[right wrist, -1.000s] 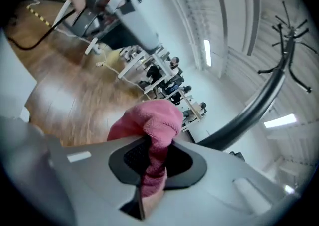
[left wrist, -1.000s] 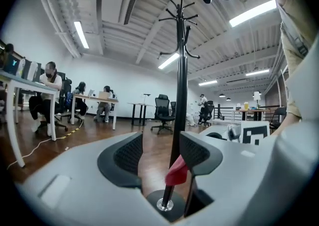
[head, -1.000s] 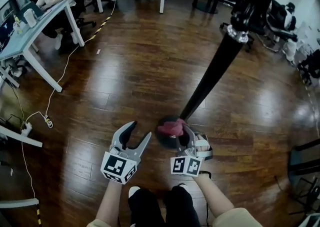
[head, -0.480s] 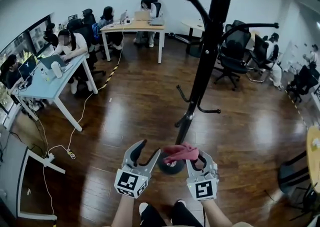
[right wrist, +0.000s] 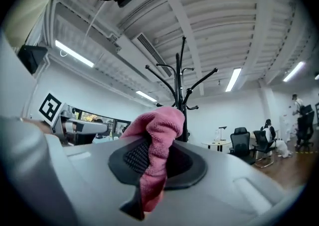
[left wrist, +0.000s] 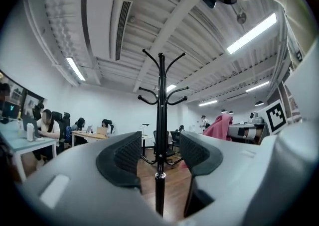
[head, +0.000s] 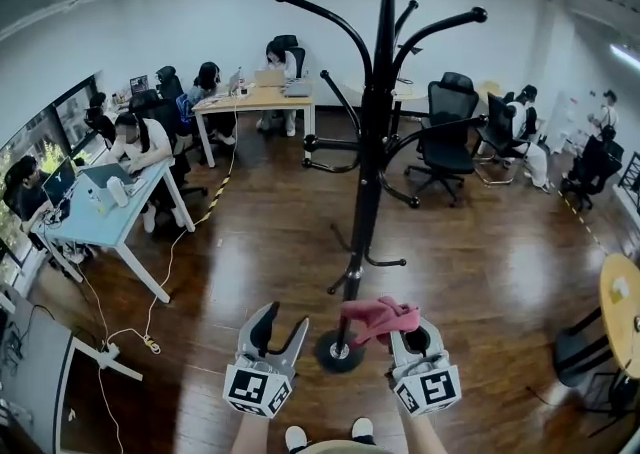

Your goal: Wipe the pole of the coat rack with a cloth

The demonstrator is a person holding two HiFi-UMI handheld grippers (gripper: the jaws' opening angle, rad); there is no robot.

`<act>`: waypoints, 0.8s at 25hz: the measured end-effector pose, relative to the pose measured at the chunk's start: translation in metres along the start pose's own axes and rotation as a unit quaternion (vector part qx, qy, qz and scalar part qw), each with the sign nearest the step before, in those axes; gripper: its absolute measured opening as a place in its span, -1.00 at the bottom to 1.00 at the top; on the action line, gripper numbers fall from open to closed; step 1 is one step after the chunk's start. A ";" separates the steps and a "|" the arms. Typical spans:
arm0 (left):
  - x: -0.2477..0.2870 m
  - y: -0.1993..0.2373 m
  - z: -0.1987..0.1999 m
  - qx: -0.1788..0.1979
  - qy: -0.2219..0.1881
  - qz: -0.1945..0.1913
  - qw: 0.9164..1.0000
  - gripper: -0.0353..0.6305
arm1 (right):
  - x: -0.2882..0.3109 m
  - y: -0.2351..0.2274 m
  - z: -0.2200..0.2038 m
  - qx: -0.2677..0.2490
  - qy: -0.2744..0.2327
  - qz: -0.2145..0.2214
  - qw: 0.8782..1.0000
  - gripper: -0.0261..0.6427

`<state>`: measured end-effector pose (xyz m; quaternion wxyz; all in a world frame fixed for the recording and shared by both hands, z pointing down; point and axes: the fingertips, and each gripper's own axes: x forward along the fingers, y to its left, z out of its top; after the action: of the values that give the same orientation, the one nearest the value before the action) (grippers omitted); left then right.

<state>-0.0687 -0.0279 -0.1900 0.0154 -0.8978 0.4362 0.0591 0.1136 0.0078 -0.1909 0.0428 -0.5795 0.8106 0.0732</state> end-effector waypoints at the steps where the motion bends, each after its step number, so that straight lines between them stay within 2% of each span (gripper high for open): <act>1: 0.002 -0.003 -0.001 0.010 0.000 0.000 1.000 -0.24 | -0.001 -0.003 0.003 0.003 -0.003 -0.001 1.000 -0.78; 6: 0.000 -0.012 0.003 0.021 0.005 -0.013 1.000 -0.24 | -0.012 -0.004 0.005 -0.002 0.003 -0.015 1.000 -0.78; 10: -0.017 -0.018 0.007 0.026 0.000 -0.046 0.999 -0.24 | -0.027 0.014 0.006 -0.019 0.016 -0.039 0.999 -0.78; 14: -0.044 -0.026 -0.004 0.024 0.006 -0.077 0.997 -0.24 | -0.051 0.042 0.002 -0.014 0.032 -0.059 0.998 -0.78; 17: -0.060 -0.041 -0.010 0.007 0.013 -0.078 0.997 -0.24 | -0.075 0.052 0.008 -0.013 0.026 -0.057 0.998 -0.78; 20: -0.060 -0.057 -0.005 -0.003 -0.004 -0.065 0.998 -0.28 | -0.091 0.044 0.017 -0.001 -0.001 -0.054 0.999 -0.78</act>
<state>-0.0603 0.0537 -0.1796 0.0180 -0.9239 0.3770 0.0630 0.1015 0.1090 -0.1901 0.0468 -0.6225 0.7779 0.0723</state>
